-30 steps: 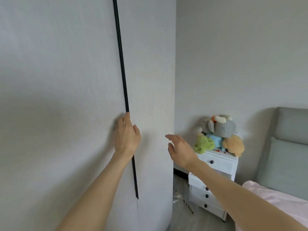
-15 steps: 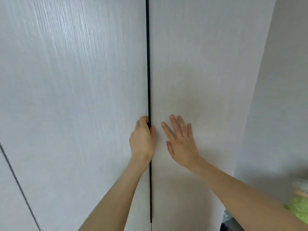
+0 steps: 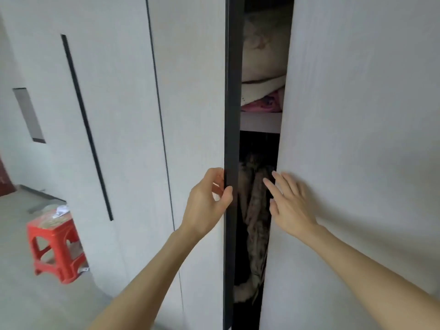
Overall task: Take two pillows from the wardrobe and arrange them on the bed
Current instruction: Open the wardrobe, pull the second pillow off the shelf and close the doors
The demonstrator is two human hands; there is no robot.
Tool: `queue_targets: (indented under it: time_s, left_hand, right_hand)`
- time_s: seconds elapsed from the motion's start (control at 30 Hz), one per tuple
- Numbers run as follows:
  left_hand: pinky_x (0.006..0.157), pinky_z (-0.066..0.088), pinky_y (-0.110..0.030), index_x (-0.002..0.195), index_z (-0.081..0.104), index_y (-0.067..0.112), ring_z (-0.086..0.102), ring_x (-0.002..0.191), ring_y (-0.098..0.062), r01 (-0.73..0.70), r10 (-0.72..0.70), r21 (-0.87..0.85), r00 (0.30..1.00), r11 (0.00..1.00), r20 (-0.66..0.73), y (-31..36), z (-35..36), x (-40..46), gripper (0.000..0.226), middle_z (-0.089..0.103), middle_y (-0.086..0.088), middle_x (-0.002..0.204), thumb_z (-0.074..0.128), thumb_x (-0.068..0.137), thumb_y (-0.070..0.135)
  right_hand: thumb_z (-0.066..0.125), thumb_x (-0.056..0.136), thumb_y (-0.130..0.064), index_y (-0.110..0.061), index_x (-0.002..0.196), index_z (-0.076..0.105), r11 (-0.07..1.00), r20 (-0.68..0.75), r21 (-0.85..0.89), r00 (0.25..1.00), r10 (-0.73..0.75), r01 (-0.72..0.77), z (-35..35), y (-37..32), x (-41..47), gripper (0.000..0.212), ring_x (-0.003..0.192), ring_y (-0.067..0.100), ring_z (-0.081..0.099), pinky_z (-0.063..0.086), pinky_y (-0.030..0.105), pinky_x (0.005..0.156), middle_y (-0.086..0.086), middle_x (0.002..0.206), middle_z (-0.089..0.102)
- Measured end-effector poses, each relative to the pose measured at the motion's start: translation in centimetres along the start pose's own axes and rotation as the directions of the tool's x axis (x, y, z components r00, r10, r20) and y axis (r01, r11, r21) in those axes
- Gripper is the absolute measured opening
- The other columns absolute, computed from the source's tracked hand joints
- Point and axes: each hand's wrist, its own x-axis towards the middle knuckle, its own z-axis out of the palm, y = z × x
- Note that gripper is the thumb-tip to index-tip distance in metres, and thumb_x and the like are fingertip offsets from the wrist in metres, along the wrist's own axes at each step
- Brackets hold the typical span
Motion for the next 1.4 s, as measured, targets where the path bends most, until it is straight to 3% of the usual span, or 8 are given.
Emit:
queue_targets:
  time_s: [0.3, 0.43, 0.53, 0.77, 0.9, 1.0, 1.23, 1.4]
  left_hand:
    - [0.061, 0.044, -0.004, 0.112, 0.045, 0.023, 0.056, 0.079, 0.003, 0.238, -0.177, 0.14, 0.92, 0.961, -0.35, -1.6, -13.3, -7.2, 0.023, 0.052, 0.014, 0.092, 0.051, 0.091, 0.015]
    - [0.065, 0.041, 0.001, 0.12, 0.047, 0.014, 0.053, 0.084, -0.005, 0.352, -0.269, 0.067, 0.812, 0.934, -0.518, -3.0, -17.4, -7.8, 0.03, 0.053, 0.0, 0.108, 0.047, 0.091, 0.005]
    - [0.074, 0.045, -0.013, 0.114, 0.048, 0.011, 0.052, 0.085, -0.015, 0.407, -0.313, 0.036, 0.754, 0.913, -0.578, -4.3, -19.2, -7.4, 0.031, 0.048, -0.012, 0.114, 0.048, 0.085, 0.003]
    - [0.069, 0.046, -0.026, 0.115, 0.04, 0.019, 0.048, 0.075, -0.015, 0.509, -0.348, 0.068, 0.674, 0.858, -0.652, -6.2, -21.0, -6.4, 0.038, 0.037, -0.005, 0.111, 0.049, 0.08, 0.007]
    - [0.107, 0.036, -0.042, 0.144, 0.016, 0.014, 0.033, 0.132, -0.029, 0.559, -0.296, 0.177, 0.651, 0.81, -0.699, -7.6, -18.8, -7.1, 0.071, 0.02, -0.014, 0.15, 0.049, 0.082, 0.006]
    - [0.116, 0.014, -0.045, 0.145, 0.012, 0.013, 0.0, 0.144, -0.032, 0.572, -0.251, 0.306, 0.695, 0.761, -0.674, -8.2, -14.7, -7.1, 0.076, 0.003, -0.015, 0.156, 0.051, 0.08, 0.004]
    - [0.116, 0.013, -0.046, 0.143, 0.02, 0.015, 0.002, 0.144, -0.031, 0.415, -0.26, 0.465, 0.896, 0.782, -0.361, -7.4, -6.9, -1.4, 0.066, 0.009, -0.015, 0.155, 0.047, 0.082, 0.01]
    - [0.11, 0.028, -0.049, 0.139, 0.026, 0.014, 0.02, 0.137, -0.032, 0.275, -0.221, 0.407, 0.959, 0.871, -0.176, -6.7, -2.9, 3.1, 0.059, 0.02, -0.013, 0.151, 0.046, 0.083, 0.011]
  right_hand:
    - [0.051, 0.085, -0.009, -0.01, 0.132, 0.046, 0.901, -0.041, 0.269, 0.938, -0.343, 0.341, 2.3, -12.7, 2.3, 0.047, 0.132, 0.028, 0.038, 0.033, 0.047, 0.109, 0.012, 0.139, 0.046]
    - [0.045, 0.089, -0.014, -0.015, 0.135, 0.041, 0.897, 0.025, 0.267, 0.927, -0.373, 0.354, 3.3, -14.8, 3.0, 0.047, 0.133, 0.021, 0.034, 0.034, 0.04, 0.107, 0.004, 0.142, 0.042]
    - [0.043, 0.09, -0.016, -0.017, 0.137, 0.037, 0.907, 0.088, 0.246, 0.924, -0.373, 0.343, 3.9, -15.3, 3.6, 0.048, 0.133, 0.02, 0.033, 0.033, 0.037, 0.105, 0.002, 0.143, 0.04]
    - [0.037, 0.093, -0.022, -0.022, 0.141, 0.028, 0.958, 0.235, 0.058, 0.929, -0.286, 0.28, 4.3, -12.6, 5.8, 0.05, 0.134, 0.019, 0.031, 0.026, 0.038, 0.109, -0.001, 0.146, 0.034]
    - [0.033, 0.094, -0.025, -0.023, 0.14, 0.027, 0.959, 0.325, -0.128, 0.924, -0.2, 0.253, 3.6, -9.5, 6.9, 0.047, 0.135, 0.018, 0.028, 0.019, 0.044, 0.113, -0.001, 0.145, 0.035]
    - [0.032, 0.091, -0.02, -0.023, 0.137, 0.031, 0.922, 0.352, -0.317, 0.931, -0.102, 0.221, 2.7, -6.5, 8.2, 0.046, 0.137, 0.018, 0.024, 0.009, 0.053, 0.114, 0.0, 0.142, 0.038]
    - [0.029, 0.089, -0.031, -0.026, 0.14, 0.031, 0.719, 0.393, -0.66, 0.916, 0.082, 0.219, 1.0, -1.5, 11.0, 0.051, 0.144, 0.024, 0.007, -0.011, 0.061, 0.11, 0.0, 0.152, 0.027]
    - [0.035, 0.09, -0.021, -0.021, 0.128, 0.05, 0.796, 0.379, -0.573, 0.924, 0.046, 0.195, 1.0, 0.4, 10.8, 0.04, 0.135, 0.024, 0.03, -0.019, 0.03, 0.115, 0.002, 0.136, 0.051]
